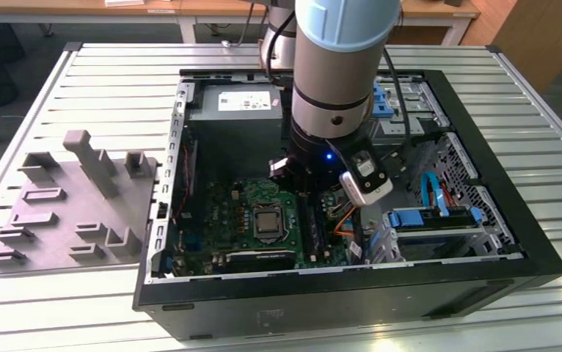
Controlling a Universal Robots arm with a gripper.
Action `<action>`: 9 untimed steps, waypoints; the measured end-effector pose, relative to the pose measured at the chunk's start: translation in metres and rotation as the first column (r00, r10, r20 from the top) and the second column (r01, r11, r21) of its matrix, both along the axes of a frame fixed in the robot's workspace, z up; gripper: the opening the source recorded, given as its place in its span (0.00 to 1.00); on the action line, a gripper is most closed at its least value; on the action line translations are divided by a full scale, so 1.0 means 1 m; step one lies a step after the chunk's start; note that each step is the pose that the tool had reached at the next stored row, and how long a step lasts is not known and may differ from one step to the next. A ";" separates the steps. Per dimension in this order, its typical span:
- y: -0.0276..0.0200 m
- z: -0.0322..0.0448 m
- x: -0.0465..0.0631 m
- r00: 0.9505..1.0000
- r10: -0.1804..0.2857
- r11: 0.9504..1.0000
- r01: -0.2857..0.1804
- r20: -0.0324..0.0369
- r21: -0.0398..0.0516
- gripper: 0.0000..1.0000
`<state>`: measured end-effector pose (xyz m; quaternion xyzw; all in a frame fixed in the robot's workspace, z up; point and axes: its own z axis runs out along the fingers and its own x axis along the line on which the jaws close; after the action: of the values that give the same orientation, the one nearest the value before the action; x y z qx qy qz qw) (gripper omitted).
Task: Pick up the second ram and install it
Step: 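Insert the second ram into the second slot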
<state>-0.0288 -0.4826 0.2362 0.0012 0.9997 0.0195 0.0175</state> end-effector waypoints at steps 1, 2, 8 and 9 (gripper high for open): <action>0.0002 -0.0002 0.000 1.000 0.000 1.000 0.000 0.000 0.000 0.13; 0.0003 -0.0003 -0.001 1.000 0.000 1.000 0.000 0.000 0.000 0.13; 0.0013 -0.0029 -0.004 1.000 0.000 1.000 0.000 0.002 0.003 0.13; 0.0017 -0.0036 -0.004 1.000 0.000 1.000 0.000 0.002 0.004 0.13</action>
<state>-0.0330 -0.4809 0.2325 0.0012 0.9996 0.0216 0.0185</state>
